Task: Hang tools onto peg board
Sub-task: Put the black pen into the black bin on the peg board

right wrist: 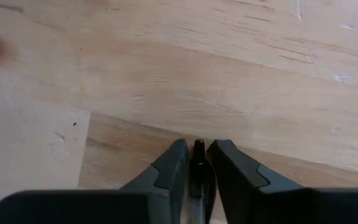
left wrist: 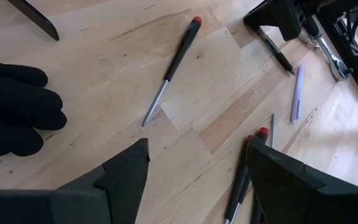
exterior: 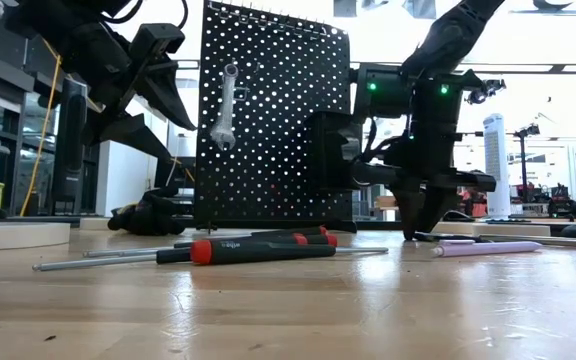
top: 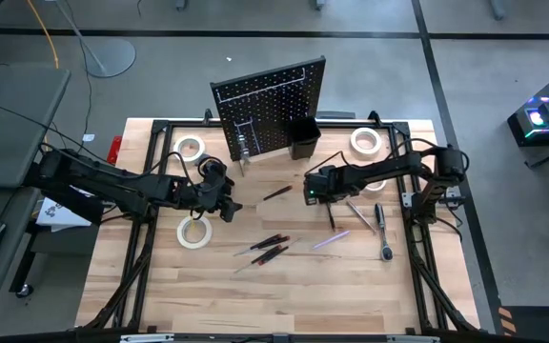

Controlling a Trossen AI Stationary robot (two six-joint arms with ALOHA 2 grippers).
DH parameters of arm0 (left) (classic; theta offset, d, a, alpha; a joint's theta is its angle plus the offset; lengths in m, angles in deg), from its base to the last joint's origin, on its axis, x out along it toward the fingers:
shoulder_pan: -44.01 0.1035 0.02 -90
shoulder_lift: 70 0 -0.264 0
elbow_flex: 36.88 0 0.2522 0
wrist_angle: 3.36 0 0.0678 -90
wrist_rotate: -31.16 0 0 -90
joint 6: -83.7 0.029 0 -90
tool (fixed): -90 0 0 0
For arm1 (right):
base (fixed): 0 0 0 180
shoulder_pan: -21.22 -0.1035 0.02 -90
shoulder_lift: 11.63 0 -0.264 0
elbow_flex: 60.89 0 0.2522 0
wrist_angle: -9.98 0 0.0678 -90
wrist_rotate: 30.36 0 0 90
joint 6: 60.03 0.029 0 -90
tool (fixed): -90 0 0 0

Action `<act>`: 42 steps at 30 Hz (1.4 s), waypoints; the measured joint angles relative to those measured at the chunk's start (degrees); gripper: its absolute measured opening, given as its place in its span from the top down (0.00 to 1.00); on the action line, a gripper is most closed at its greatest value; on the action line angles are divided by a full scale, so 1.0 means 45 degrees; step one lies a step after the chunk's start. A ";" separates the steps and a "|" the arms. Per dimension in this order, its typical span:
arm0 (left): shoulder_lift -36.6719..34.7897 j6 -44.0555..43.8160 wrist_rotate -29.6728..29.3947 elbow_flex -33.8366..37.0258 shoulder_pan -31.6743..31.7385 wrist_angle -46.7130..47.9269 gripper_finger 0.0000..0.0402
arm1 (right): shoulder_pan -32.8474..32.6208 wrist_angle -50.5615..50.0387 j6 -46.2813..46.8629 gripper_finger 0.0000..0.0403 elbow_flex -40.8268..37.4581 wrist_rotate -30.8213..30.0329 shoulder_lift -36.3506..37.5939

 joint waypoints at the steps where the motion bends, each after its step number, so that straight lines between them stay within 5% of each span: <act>1: 0.0000 0.0000 0.0008 0.0000 -0.0001 -0.0002 0.38 | -0.0005 0.0008 -0.0080 0.86 -0.0076 -0.0013 0.0019; 4: 0.0000 -0.0005 0.0024 0.0000 -0.0001 -0.0005 0.38 | -0.0059 -0.0055 -0.0231 0.97 -0.0218 -0.0030 0.0061; 8: 0.0000 0.0005 0.0029 0.0000 0.0000 0.0000 0.38 | -0.0166 -0.0226 -0.0686 0.99 -0.0198 -0.0094 0.0076; 16: 0.0005 0.0230 0.0048 0.0000 0.0000 0.0060 0.38 | -0.0502 -0.1521 -0.1411 1.00 0.0132 0.0167 0.0988; 27: 0.0005 0.0392 0.0053 0.0000 0.0005 0.0137 0.38 | -0.0923 -0.1681 -0.1941 1.00 0.0211 -0.0526 0.4453; 33: 0.0005 0.0554 0.0049 0.0000 0.0010 0.0092 0.38 | -0.0979 -0.2650 -0.2107 1.00 0.0219 0.0689 0.5288; 38: 0.0005 0.0489 0.0049 0.0000 0.0013 0.0094 0.38 | -0.1171 -0.4059 -0.2816 0.94 0.0205 0.0753 0.4746; 42: 0.0005 0.0479 0.0044 0.0000 0.0015 0.0105 0.38 | -0.1119 -0.3430 -0.4114 0.78 0.0205 0.0688 0.3808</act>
